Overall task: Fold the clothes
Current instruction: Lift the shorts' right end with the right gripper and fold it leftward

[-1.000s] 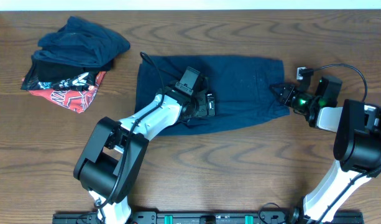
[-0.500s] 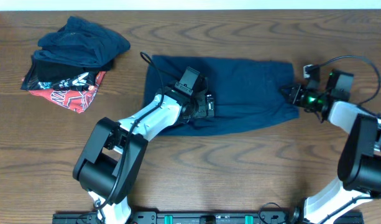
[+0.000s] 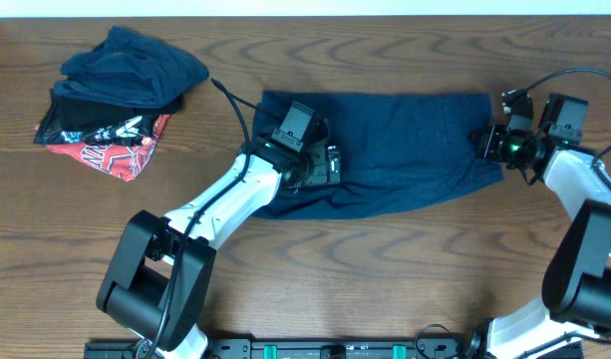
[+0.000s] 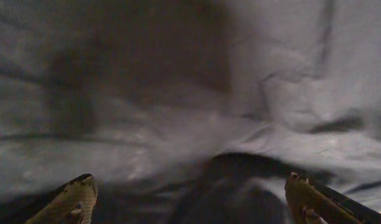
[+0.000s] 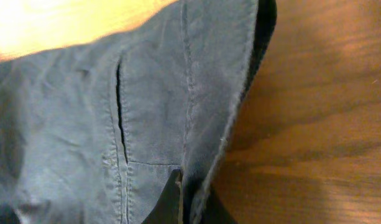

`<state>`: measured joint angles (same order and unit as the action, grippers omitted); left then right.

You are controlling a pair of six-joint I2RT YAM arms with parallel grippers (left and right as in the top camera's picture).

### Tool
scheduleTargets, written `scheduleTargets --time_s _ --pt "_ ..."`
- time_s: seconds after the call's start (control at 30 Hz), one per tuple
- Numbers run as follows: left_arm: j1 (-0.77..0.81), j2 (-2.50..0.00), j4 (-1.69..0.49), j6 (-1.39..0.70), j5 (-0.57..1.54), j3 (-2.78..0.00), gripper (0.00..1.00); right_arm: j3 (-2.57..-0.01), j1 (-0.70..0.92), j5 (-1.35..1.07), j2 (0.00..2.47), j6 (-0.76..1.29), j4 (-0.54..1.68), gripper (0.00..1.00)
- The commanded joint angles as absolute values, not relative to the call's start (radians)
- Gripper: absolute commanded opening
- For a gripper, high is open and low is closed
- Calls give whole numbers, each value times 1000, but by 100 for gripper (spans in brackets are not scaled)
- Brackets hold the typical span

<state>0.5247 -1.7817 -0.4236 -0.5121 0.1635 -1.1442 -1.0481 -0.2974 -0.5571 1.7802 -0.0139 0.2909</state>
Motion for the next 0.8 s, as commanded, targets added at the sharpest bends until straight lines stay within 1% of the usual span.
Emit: scheduleTargets --time_s 0.0,0.13,0.27,0.33,0.47,0.77 --pt "498 -1775 -491 -543 47 -1141 98 -1119 -292 -526 1687 -61 329 1" --pt "439 -1775 -558 -567 22 -1141 98 -1190 -287 -364 1609 -64 430 1" --pt "405 -1775 -565 -566 53 -1141 98 -1264 -278 -347 1567 -100 524 1" --pt "403 -1775 -564 -566 67 -1141 98 -1296 -247 -348 1560 -117 575 1" --pt "405 -1777 -566 -566 67 -1140 98 -1317 -128 -331 1560 -126 615 1" --pt "404 -1777 -611 -567 68 -1136 98 -1316 196 -76 1615 1 593 1"
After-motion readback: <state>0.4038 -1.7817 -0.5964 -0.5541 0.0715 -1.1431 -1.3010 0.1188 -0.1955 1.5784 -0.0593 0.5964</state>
